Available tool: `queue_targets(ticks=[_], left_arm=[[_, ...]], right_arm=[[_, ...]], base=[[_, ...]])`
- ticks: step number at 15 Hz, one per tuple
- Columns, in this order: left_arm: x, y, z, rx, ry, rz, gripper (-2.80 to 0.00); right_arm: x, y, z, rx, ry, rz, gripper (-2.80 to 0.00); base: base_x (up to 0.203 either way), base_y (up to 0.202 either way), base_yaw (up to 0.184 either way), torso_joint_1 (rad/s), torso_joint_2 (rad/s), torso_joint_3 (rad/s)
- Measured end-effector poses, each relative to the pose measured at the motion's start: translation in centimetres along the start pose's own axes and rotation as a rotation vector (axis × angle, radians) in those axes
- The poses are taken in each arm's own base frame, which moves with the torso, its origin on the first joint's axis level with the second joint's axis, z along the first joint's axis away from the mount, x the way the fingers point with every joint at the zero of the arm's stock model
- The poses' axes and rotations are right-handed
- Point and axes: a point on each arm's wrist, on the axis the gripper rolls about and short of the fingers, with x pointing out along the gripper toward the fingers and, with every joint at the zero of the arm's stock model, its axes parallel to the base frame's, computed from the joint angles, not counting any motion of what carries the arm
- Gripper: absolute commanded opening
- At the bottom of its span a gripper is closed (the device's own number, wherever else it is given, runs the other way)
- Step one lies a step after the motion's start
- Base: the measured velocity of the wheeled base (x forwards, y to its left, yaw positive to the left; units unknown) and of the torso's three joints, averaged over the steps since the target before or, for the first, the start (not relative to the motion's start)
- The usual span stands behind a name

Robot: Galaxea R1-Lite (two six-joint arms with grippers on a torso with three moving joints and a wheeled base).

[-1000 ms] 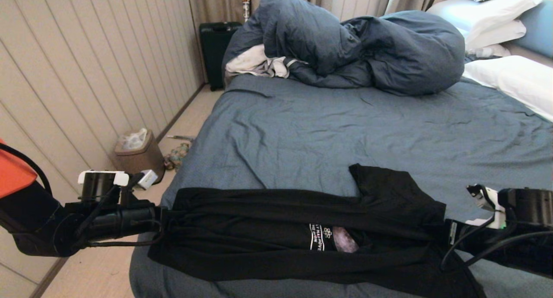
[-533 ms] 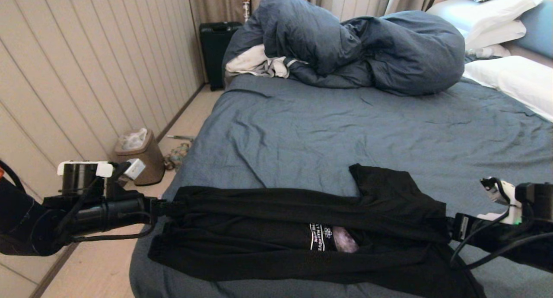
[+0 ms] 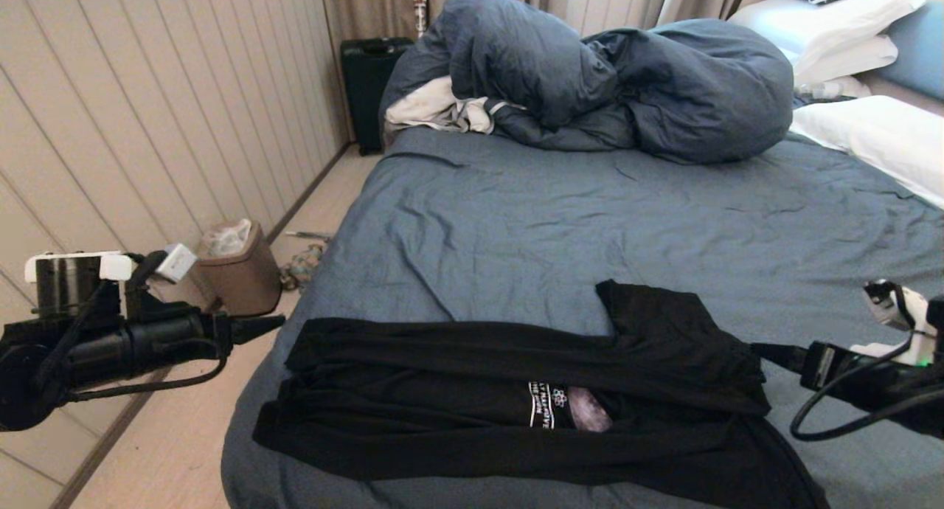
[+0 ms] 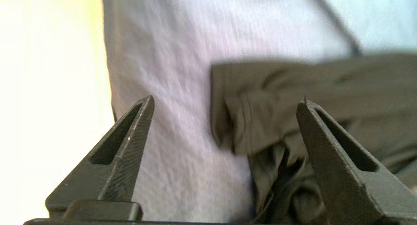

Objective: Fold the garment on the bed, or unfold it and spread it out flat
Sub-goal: Fold the black T-shirt

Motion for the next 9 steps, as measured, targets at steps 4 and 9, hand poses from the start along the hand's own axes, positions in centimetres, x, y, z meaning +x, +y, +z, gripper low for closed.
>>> queue_targets(ticks=[4,9], left_arm=[[-0.3,-0.1,3.8,-0.110,-0.027,0.013,-2.80],[1.3,-1.5,6.7,-0.321,0.138,-0.008,-2.80]], right_arm=[[1.0,0.3,4.0,0.015,-0.059,0.005,-2.80],[7.3,1.3,6.6,0.087,0.029,-0.036,-2.80]], base=[[0.000,0.000,0.000,0.000,0.00,0.000],[0.000,0.000,0.000,0.000,0.00,0.000]])
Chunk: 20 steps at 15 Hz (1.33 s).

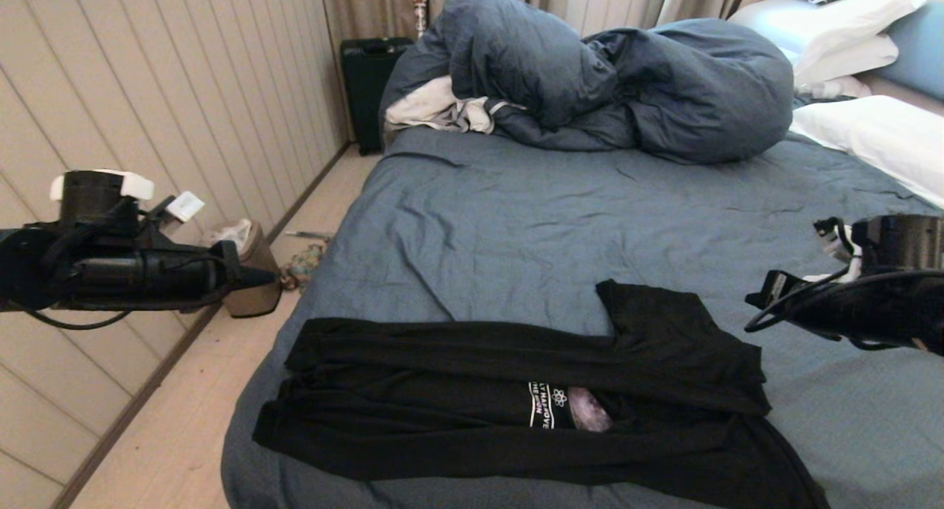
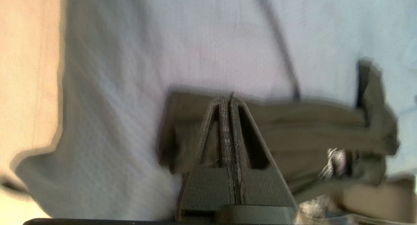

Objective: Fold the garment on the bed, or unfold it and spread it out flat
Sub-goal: Fold the black T-shirt

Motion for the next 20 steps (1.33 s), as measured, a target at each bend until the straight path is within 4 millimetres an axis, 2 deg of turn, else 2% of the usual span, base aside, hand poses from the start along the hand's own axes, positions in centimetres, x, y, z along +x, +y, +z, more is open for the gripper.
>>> queue_targets(ticks=[3,4,6,15,16,20], left_arm=[[2.0,0.8,-0.1,-0.009,0.017,0.001,-2.80],[2.4,1.2,-0.3,-0.012,0.019,0.003,-2.80],[2.9,2.0,-0.8,-0.021,0.025,0.011,-2.80],[4.2,3.3,-2.0,-0.013,0.000,0.002,-2.80],[4.3,3.4,-2.1,-0.018,0.006,0.000,-2.80],[4.4,3.5,-2.3,-0.023,0.014,-0.002,-2.80]], right_arm=[[3.6,1.3,1.3,-0.017,-0.008,-0.035,-2.80],[4.5,1.4,1.6,-0.015,0.006,-0.039,0.00],[6.0,1.5,1.9,-0.009,0.050,-0.050,0.00],[10.8,2.7,-0.2,-0.025,0.144,-0.027,0.00],[11.0,2.7,-0.4,-0.026,0.147,-0.028,-2.80],[11.3,3.0,-0.6,-0.007,0.151,-0.022,-2.80]], base=[[0.000,0.000,0.000,0.000,0.00,0.000],[0.000,0.000,0.000,0.000,0.00,0.000],[0.000,0.000,0.000,0.000,0.00,0.000],[0.000,0.000,0.000,0.000,0.00,0.000],[0.000,0.000,0.000,0.000,0.00,0.000],[0.000,0.000,0.000,0.000,0.00,0.000]])
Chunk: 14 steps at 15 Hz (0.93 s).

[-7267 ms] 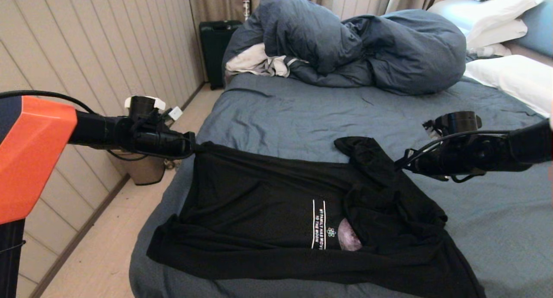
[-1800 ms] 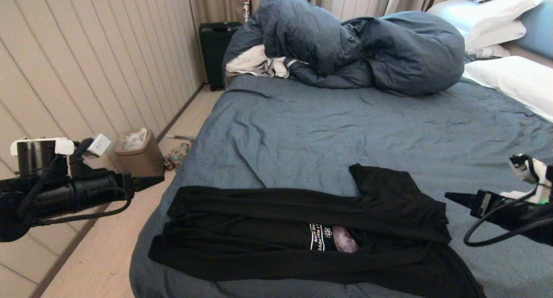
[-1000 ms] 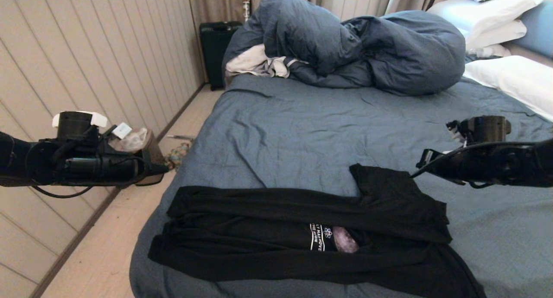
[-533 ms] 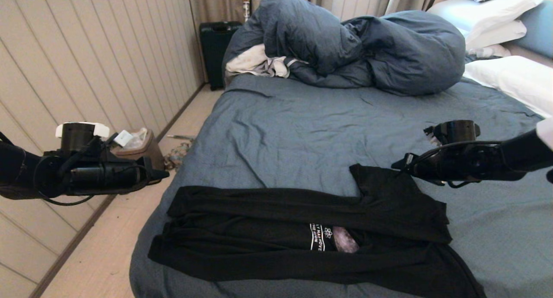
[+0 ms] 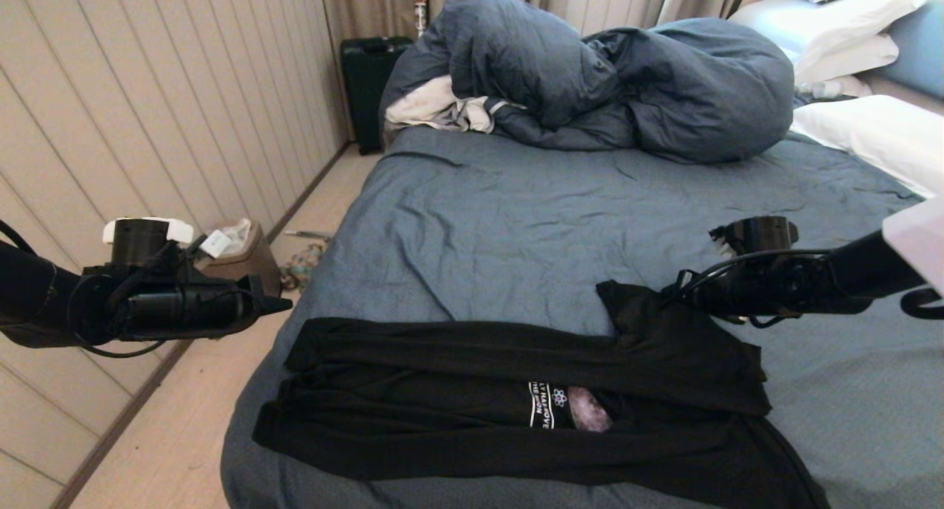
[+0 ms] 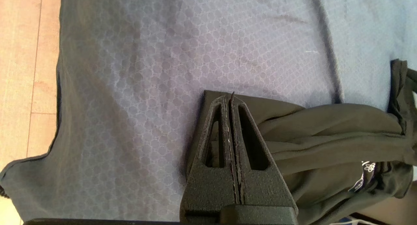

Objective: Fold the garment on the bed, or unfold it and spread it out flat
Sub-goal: Fold the black T-shirt

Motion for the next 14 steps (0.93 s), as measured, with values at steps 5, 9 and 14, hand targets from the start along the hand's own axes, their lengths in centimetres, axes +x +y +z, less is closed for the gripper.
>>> queue_targets(ticks=[5,9,14], left_arm=[[0.0,0.0,-0.1,-0.002,0.003,-0.001,-2.80],[-0.2,-0.1,-0.3,0.002,-0.001,-0.004,-2.80],[-0.3,-0.1,-0.4,0.004,-0.003,-0.005,-2.80]], right_arm=[[-3.2,2.0,1.1,0.040,-0.050,0.048,-2.80],[-8.8,3.9,-0.4,0.010,-0.029,0.158,-2.80],[-16.1,2.8,-4.9,-0.054,0.075,0.269,-2.80]], base=[[0.000,0.000,0.000,0.000,0.00,0.000],[0.000,0.000,0.000,0.000,0.00,0.000],[0.000,0.000,0.000,0.000,0.00,0.000]])
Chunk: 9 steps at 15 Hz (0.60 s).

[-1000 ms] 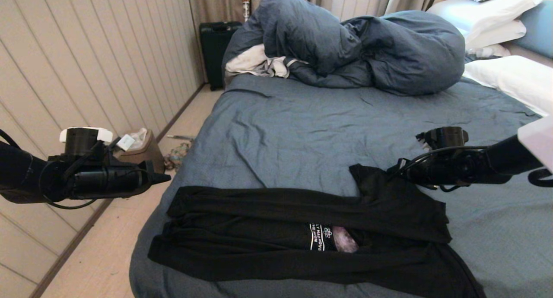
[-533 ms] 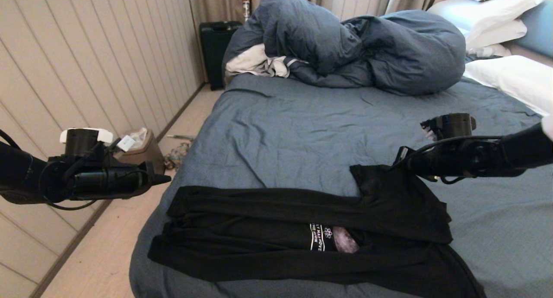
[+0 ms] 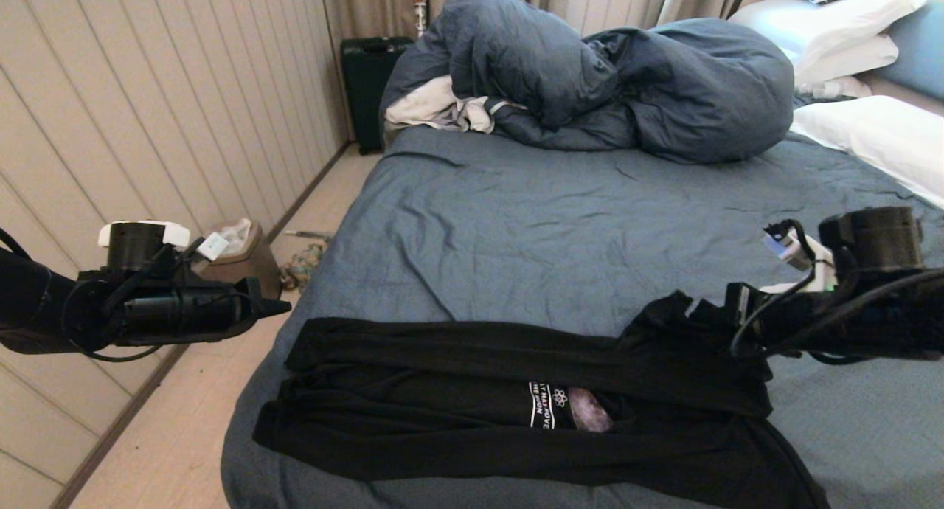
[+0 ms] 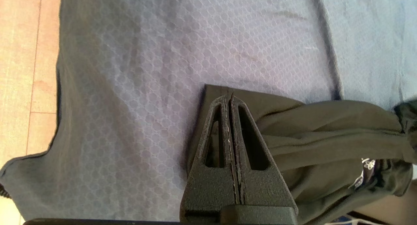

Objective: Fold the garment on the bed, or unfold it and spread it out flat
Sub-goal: Fold the black T-shirt

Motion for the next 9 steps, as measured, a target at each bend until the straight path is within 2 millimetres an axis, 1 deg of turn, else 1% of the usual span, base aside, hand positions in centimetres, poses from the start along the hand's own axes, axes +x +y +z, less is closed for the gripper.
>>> queue_targets(ticks=[2,4,6,9], left_arm=[[0.0,0.0,0.0,0.000,0.001,-0.001,-2.80],[0.0,0.0,-0.1,-0.001,0.002,0.000,-2.80],[0.0,-0.1,-0.1,0.000,0.003,-0.002,-2.80],[0.0,-0.1,-0.2,-0.001,0.005,-0.002,-2.80]], right_arm=[[-2.2,-0.2,-2.1,-0.021,0.027,0.000,-2.80],[-3.6,-0.4,-4.2,-0.046,0.060,-0.008,-2.80],[-4.3,-0.7,-5.9,-0.066,0.091,-0.017,-2.80],[-4.3,-1.3,-8.1,-0.083,0.154,-0.028,-2.80]], base=[[0.000,0.000,0.000,0.000,0.00,0.000],[0.000,0.000,0.000,0.000,0.00,0.000],[0.000,0.000,0.000,0.000,0.00,0.000],[0.000,0.000,0.000,0.000,0.00,0.000]])
